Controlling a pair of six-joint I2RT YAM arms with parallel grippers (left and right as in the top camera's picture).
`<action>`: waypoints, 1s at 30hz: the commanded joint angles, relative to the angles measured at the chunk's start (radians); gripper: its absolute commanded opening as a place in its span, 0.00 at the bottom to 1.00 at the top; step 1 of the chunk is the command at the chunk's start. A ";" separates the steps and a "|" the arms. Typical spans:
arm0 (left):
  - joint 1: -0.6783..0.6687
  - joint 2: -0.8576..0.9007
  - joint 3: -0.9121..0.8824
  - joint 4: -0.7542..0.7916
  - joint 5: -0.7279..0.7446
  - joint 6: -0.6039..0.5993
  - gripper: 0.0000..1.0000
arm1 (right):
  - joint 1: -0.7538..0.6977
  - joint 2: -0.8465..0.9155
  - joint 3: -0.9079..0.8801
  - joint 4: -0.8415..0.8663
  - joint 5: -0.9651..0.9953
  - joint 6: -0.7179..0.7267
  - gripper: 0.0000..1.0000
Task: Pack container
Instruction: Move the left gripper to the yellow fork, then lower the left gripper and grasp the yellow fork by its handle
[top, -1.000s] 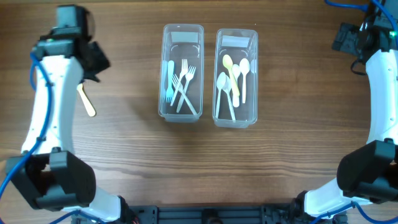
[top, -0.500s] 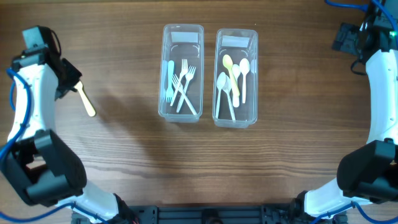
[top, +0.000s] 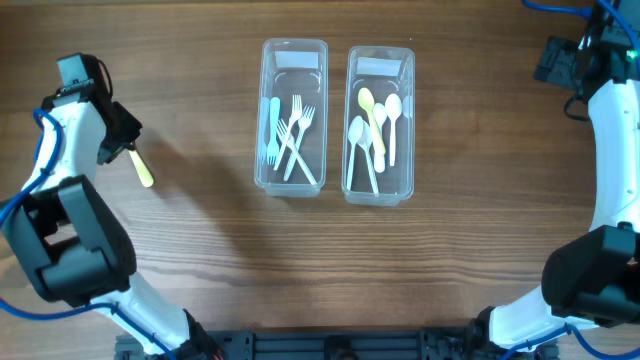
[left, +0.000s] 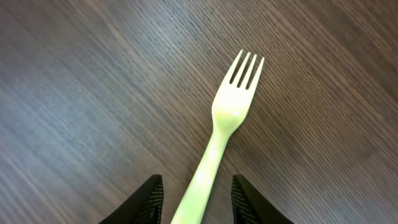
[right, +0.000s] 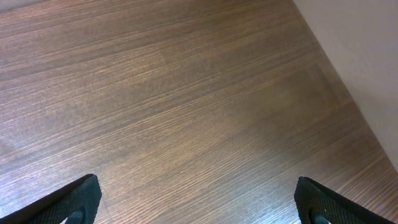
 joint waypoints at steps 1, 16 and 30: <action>0.003 0.059 -0.005 0.026 0.035 0.044 0.37 | 0.005 0.008 0.008 0.000 0.016 0.008 1.00; 0.003 0.143 -0.005 0.068 0.066 0.062 0.39 | 0.005 0.008 0.008 0.000 0.016 0.008 1.00; 0.003 0.203 -0.004 0.067 0.069 0.062 0.05 | 0.005 0.008 0.008 0.000 0.016 0.008 1.00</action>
